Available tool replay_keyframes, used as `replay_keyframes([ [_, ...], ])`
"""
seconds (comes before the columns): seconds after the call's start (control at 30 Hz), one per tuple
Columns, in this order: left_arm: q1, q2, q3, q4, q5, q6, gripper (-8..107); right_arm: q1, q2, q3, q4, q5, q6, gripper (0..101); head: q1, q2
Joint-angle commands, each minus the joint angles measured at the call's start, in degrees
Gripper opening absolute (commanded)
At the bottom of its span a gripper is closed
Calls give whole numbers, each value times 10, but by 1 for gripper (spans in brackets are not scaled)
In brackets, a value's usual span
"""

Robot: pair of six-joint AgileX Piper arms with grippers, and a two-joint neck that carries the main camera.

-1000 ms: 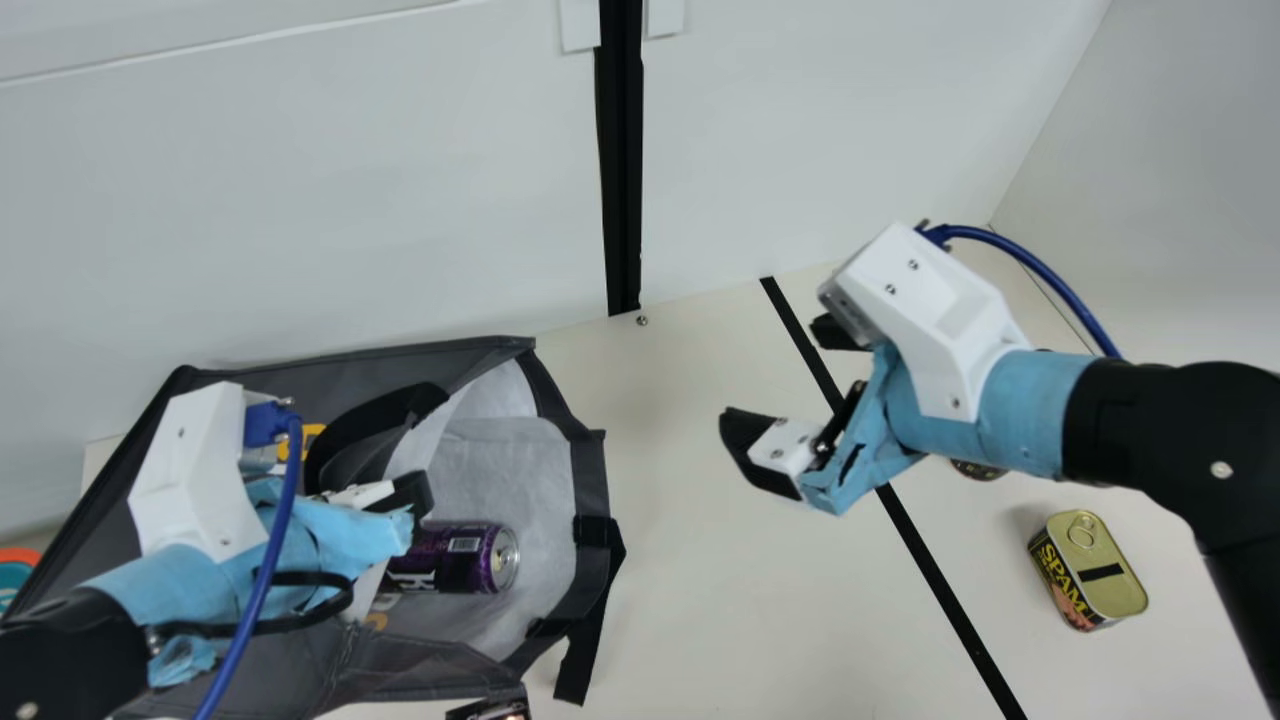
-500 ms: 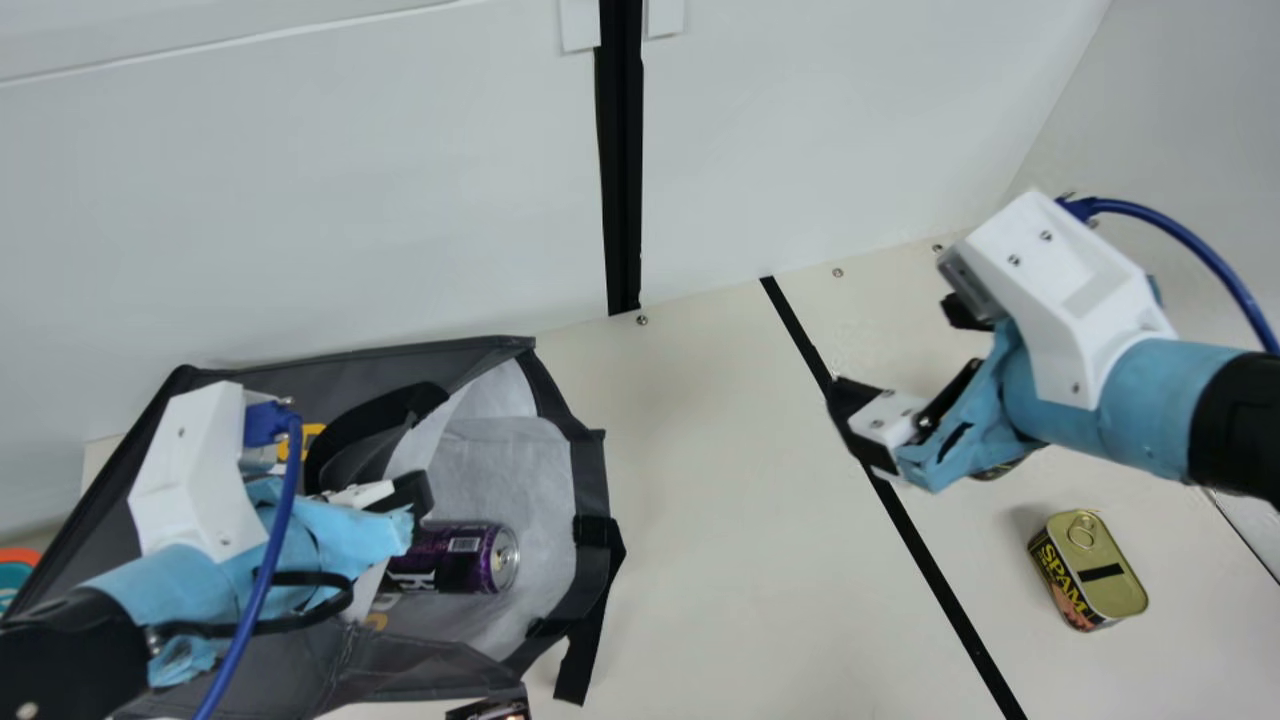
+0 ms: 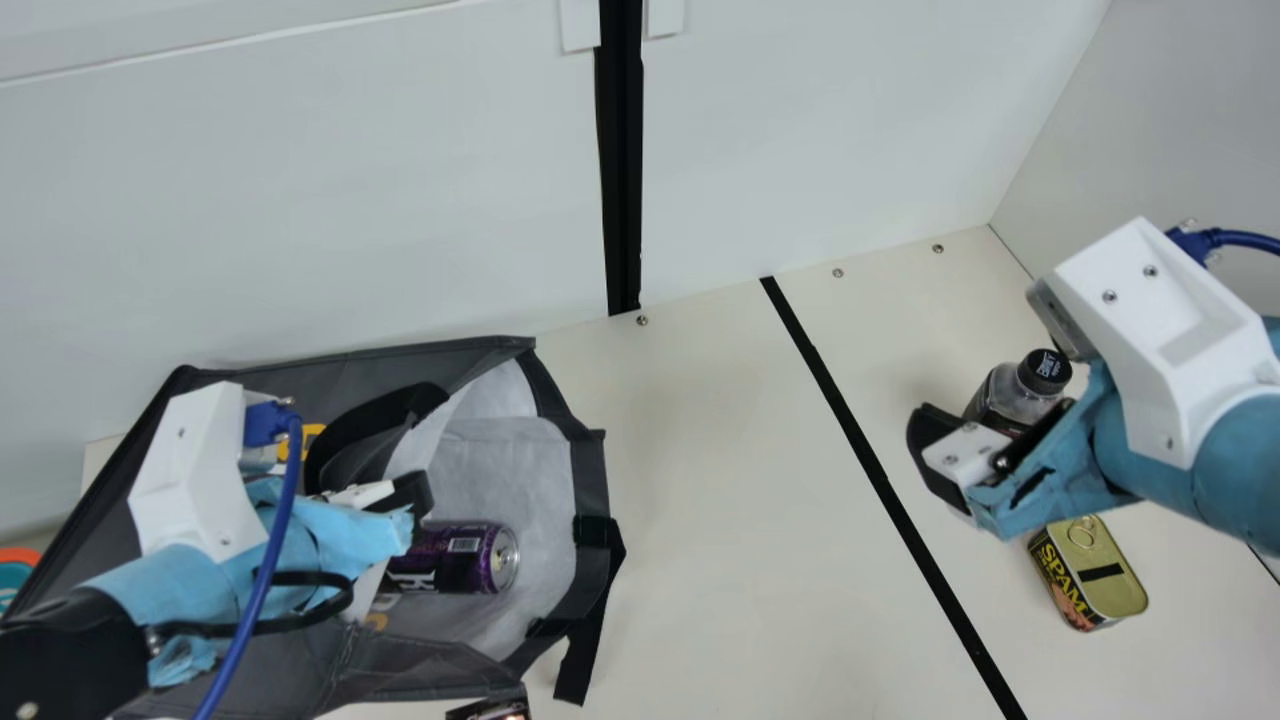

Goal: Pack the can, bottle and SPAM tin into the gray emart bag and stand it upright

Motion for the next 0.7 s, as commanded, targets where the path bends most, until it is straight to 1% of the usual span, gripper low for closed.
replay_keyframes([
  [0.0, 0, 0, 0, 0, 0, 0, -8, 9, -9, 6, -35, -2, 26, 95, -13, 0],
  [0.17, 0, 0, 0, 0, 0, 0, -8, 24, -30, 23, -83, -2, 69, 95, -13, 0],
  [0.3, 0, 0, 0, 0, 0, 0, -8, 24, -43, 34, -106, -2, 92, 95, -13, 0],
  [0.47, 0, 0, 0, 0, 0, 0, -8, 12, -54, 43, -116, -2, 107, 95, -13, 0],
  [0.67, 0, 0, 0, 0, 0, 0, -8, -8, -65, 46, -115, -2, 116, 95, -13, 0],
])
